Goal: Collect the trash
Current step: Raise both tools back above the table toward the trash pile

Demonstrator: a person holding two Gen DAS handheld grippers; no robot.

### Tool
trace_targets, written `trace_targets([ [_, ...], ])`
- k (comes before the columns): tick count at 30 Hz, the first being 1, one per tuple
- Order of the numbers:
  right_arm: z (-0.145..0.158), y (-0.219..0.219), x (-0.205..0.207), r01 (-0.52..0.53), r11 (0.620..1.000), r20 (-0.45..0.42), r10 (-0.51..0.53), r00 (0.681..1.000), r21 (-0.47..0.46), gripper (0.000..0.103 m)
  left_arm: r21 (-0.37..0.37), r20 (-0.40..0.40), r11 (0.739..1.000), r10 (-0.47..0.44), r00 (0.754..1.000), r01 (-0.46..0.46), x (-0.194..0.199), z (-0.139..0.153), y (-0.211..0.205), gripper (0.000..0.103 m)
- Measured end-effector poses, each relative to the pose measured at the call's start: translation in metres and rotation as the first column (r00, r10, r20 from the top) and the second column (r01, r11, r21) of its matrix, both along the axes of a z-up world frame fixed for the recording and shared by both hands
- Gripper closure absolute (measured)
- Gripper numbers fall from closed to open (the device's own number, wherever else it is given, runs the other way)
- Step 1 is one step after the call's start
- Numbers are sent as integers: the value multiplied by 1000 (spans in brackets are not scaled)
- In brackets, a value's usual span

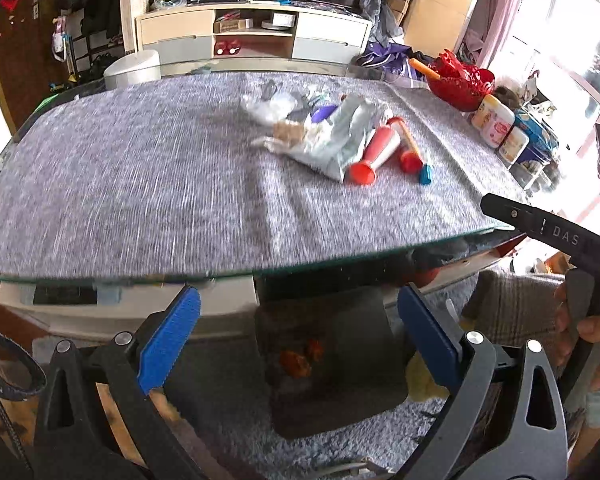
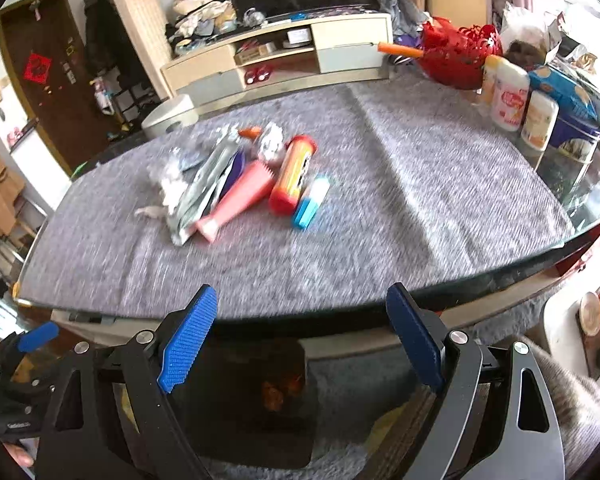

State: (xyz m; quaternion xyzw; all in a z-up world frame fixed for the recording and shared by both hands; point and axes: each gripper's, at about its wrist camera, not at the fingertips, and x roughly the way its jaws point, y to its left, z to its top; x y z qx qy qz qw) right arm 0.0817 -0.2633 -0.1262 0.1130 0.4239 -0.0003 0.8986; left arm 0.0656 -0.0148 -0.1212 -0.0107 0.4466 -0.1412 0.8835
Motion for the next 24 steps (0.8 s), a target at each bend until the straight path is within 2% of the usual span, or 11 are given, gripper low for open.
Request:
trace_targets([
  [14,-15,-7,53,1,1000,-45,-2,999,-23,18,2,-8,999,-42,999,42,58,2,-27,9],
  [19,-32,-1,77,-27,1000,-85,25,996,-13,51,4,-18,998,-58,998,58,74,-2,-36,9],
  [24,-48,1,94,-20,1000,-118,18,993,-15,58,8,-25,996,-88,996,88,89,-7,-48,9],
])
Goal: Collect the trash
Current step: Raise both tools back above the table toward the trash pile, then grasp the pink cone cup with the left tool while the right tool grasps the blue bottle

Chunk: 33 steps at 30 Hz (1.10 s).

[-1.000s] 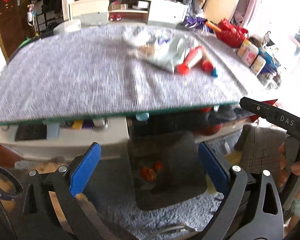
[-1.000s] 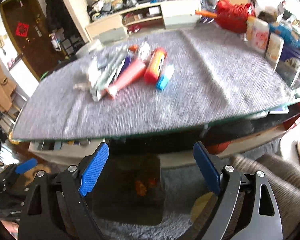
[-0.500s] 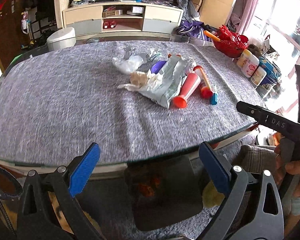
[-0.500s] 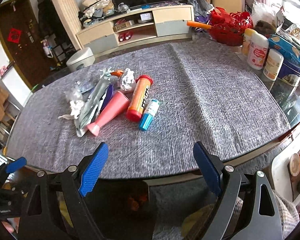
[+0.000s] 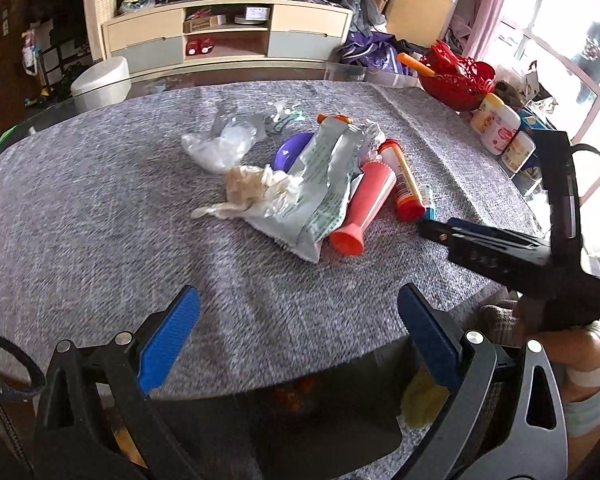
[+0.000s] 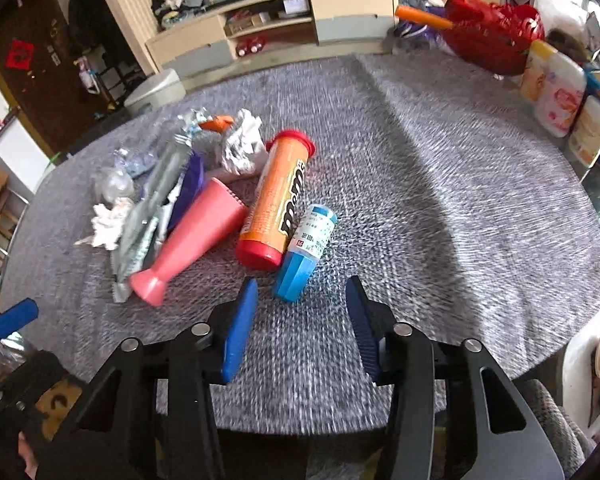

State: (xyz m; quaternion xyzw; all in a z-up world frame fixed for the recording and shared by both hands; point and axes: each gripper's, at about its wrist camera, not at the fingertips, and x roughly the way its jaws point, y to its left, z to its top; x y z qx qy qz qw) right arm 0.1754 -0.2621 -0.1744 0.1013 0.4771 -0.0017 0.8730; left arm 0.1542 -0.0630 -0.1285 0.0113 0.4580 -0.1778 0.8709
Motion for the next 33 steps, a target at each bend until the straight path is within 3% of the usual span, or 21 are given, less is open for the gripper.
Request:
trace_targets([
  [2,0,-1,2,5,1000,7,-4,1000,-22,60,10,2,1000,-12,1000,12,5,-2,-6,12],
  [7,-1,-14,7,26,999,13,-26,1000,-18,71,0,-5,997,-81,997,81,18,-5,-26,33],
  [15,1,-30,13,37,999,14,-37,999,14,74,-17,-7,978,-210,978,210,37,-6,-67,61],
  [29,-1,-40,25,29,997,26,-30,999,65,76,20,-62,975,-218,974,220,75,-36,-85,66],
  [33,-3,-40,27,27,999,37,-29,999,30,84,49,-46,973,-225,973,227,71,-36,-89,67],
])
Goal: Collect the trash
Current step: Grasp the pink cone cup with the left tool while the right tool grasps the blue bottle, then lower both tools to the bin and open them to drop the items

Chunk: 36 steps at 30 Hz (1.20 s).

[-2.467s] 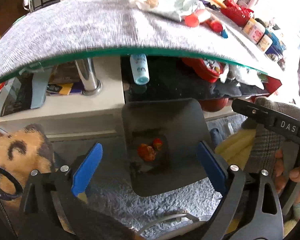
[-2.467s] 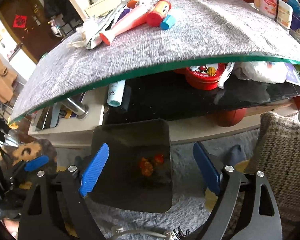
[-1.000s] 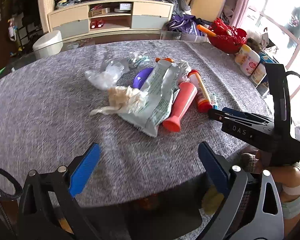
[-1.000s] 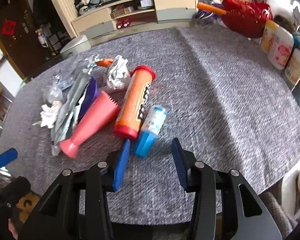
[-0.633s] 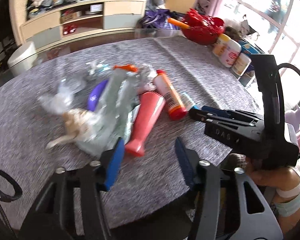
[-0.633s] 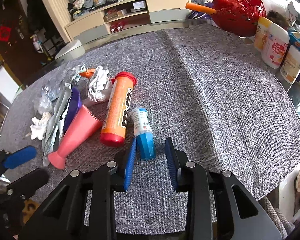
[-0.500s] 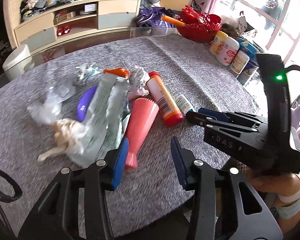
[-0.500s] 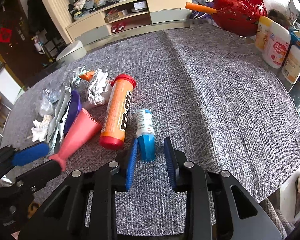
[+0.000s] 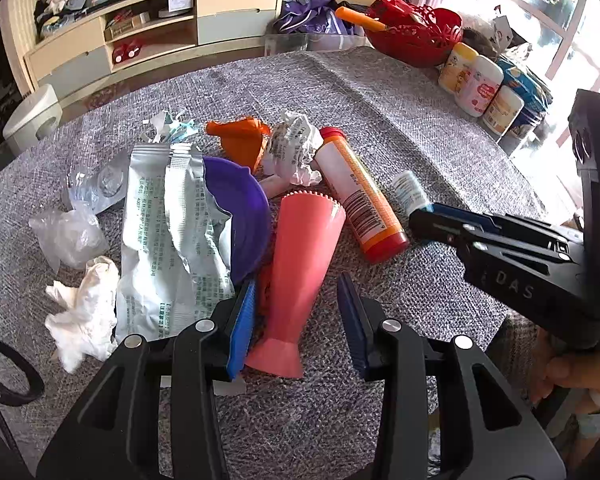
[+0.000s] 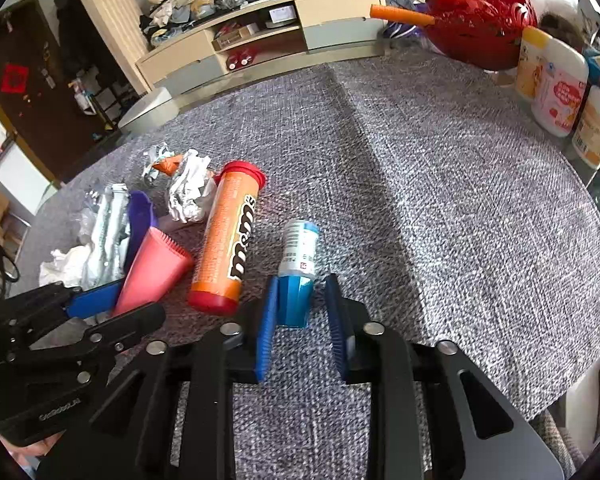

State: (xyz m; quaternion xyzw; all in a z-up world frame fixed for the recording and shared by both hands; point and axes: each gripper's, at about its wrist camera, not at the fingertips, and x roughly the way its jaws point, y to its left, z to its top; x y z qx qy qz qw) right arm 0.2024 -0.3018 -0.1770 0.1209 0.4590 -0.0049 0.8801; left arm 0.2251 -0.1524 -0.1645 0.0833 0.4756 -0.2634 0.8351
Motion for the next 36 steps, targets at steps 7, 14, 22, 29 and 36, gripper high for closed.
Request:
trace_targets([
  [7,-2,0,-11,-13,1000,8,13,1000,8,84,21,6,1000,7,1000,-7,-15,3,7,78],
  [14,-1,9,-36,-25,998,-7,25,1000,-49,84,26,8,1000,17,1000,-17,-48,7,15,81],
  [22,3,29,-81,-72,997,-19,72,997,-35,84,7,5,997,76,997,-76,-89,10,34,81],
  [29,18,57,-120,-144,989,6,144,990,-38,84,-23,43,991,135,990,-134,-133,25,64,81],
  [36,18,89,-150,-230,973,1,230,973,-15,84,-31,21,985,170,985,-169,-171,17,91,81],
])
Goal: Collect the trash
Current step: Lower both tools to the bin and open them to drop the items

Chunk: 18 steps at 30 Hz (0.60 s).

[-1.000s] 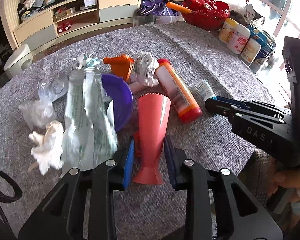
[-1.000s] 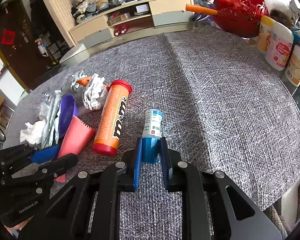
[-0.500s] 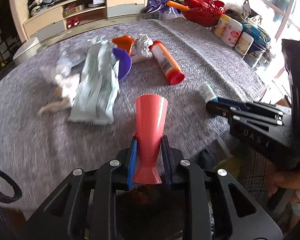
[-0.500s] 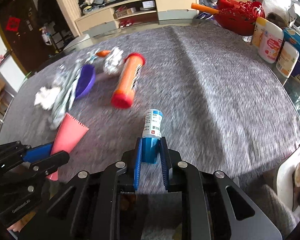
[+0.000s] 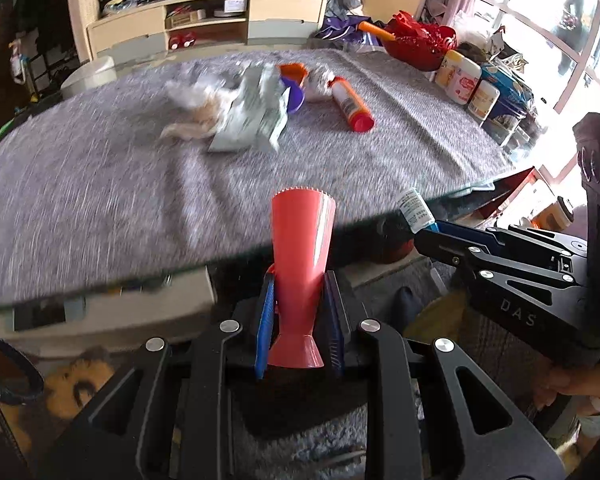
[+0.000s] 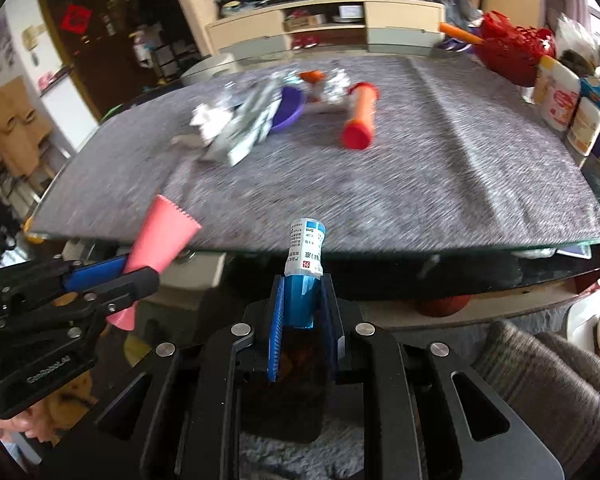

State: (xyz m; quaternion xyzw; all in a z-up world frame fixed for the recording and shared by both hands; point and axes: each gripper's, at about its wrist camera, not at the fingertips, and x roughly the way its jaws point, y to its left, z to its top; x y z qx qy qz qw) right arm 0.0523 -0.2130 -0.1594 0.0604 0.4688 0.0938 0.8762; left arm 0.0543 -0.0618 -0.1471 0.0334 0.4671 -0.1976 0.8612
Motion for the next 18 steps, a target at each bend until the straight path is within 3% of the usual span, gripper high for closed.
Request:
trace_targets([
  [4,-12,11,-12,-35,999,-43,36,998,35,84,-28,-39,999,20,999,-21,-15,-19,15,81],
  [18,-90,28,-21,-41,997,-198,54,979,67,84,4,-185,999,37,982,-37,-33,-99,30,81],
])
